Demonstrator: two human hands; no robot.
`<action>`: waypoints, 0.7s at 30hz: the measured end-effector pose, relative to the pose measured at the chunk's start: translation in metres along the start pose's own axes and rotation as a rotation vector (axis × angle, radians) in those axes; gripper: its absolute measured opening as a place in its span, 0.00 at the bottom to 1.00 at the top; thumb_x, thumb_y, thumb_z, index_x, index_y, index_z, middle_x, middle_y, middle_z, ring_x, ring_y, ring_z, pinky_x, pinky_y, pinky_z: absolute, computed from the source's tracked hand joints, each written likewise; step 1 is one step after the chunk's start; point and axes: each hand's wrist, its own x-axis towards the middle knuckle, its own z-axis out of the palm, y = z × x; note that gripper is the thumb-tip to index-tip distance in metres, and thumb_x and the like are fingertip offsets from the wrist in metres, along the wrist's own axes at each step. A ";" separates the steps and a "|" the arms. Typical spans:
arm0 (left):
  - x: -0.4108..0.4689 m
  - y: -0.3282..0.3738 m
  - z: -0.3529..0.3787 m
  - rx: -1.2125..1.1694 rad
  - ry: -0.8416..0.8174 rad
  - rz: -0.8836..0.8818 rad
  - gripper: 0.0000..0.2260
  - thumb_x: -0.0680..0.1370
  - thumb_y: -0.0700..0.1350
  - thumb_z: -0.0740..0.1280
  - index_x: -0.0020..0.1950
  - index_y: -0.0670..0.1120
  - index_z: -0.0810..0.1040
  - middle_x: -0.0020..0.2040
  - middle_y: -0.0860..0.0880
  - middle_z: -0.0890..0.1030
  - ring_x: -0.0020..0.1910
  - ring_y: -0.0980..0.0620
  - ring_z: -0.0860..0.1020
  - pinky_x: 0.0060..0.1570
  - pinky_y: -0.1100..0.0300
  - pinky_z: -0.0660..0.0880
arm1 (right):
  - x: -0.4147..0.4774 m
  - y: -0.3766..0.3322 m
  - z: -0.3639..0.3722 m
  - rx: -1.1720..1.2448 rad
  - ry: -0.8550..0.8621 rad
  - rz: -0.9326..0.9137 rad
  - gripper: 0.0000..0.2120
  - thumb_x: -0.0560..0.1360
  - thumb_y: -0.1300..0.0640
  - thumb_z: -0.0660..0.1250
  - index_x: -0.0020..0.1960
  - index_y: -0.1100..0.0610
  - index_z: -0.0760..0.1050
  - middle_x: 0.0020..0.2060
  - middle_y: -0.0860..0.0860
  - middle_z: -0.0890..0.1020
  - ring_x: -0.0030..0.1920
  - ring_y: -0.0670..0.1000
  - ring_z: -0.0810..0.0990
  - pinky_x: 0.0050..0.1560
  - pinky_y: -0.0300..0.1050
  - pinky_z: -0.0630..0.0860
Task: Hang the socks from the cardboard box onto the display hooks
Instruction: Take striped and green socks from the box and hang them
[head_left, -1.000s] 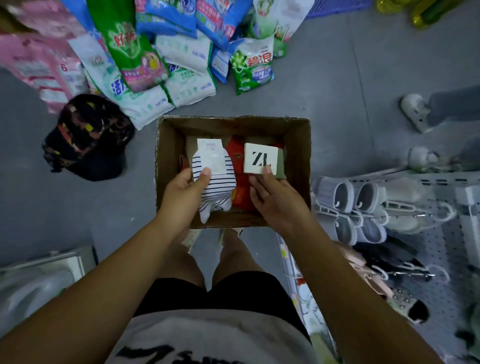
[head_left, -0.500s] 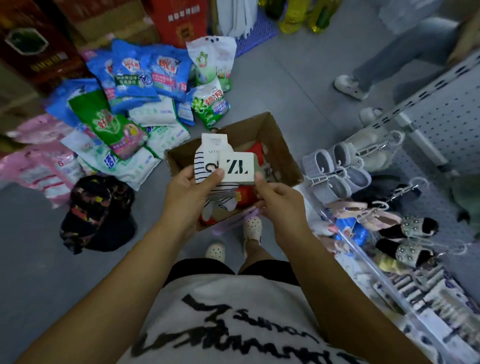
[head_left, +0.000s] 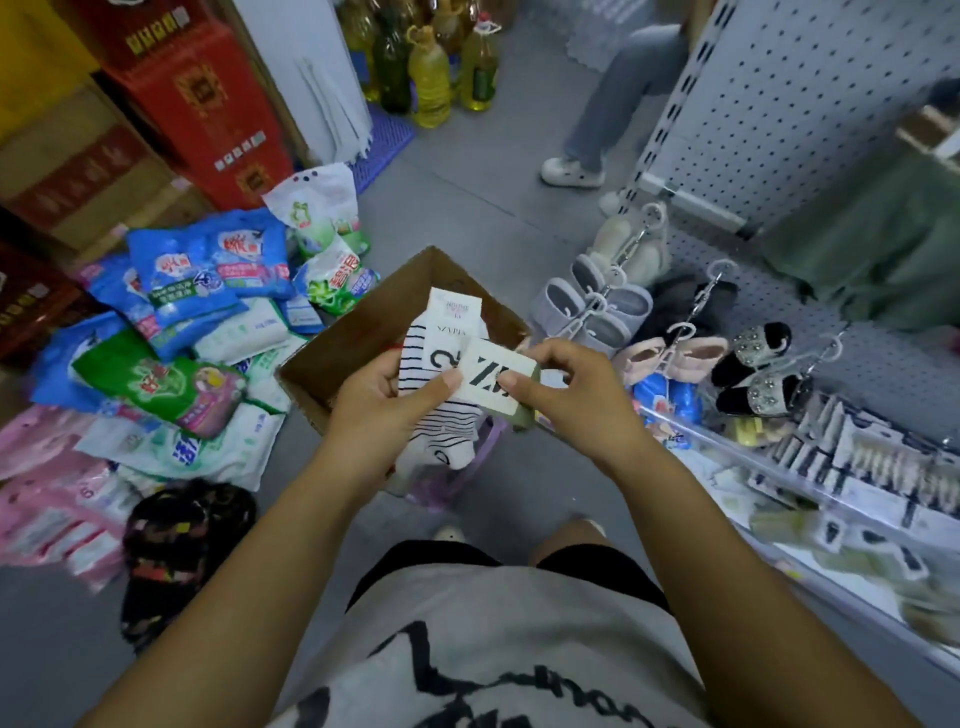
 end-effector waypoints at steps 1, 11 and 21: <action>-0.002 0.004 0.009 0.008 -0.016 0.011 0.10 0.78 0.43 0.73 0.59 0.48 0.83 0.50 0.47 0.88 0.45 0.50 0.87 0.35 0.58 0.82 | -0.006 0.001 -0.010 0.025 0.027 0.006 0.08 0.73 0.55 0.76 0.45 0.58 0.81 0.46 0.51 0.85 0.44 0.41 0.81 0.43 0.33 0.76; -0.021 0.030 0.152 -0.009 -0.288 0.100 0.09 0.82 0.45 0.66 0.61 0.47 0.81 0.54 0.45 0.87 0.53 0.45 0.86 0.51 0.51 0.84 | -0.088 0.009 -0.154 0.412 0.416 0.017 0.08 0.78 0.55 0.71 0.48 0.59 0.77 0.41 0.55 0.86 0.40 0.50 0.83 0.40 0.40 0.77; -0.089 0.021 0.357 -0.003 -0.529 0.220 0.10 0.83 0.45 0.64 0.63 0.48 0.80 0.54 0.45 0.87 0.54 0.43 0.85 0.53 0.46 0.83 | -0.206 0.036 -0.314 0.401 0.675 -0.075 0.08 0.79 0.53 0.68 0.48 0.57 0.73 0.36 0.49 0.84 0.34 0.46 0.80 0.34 0.39 0.76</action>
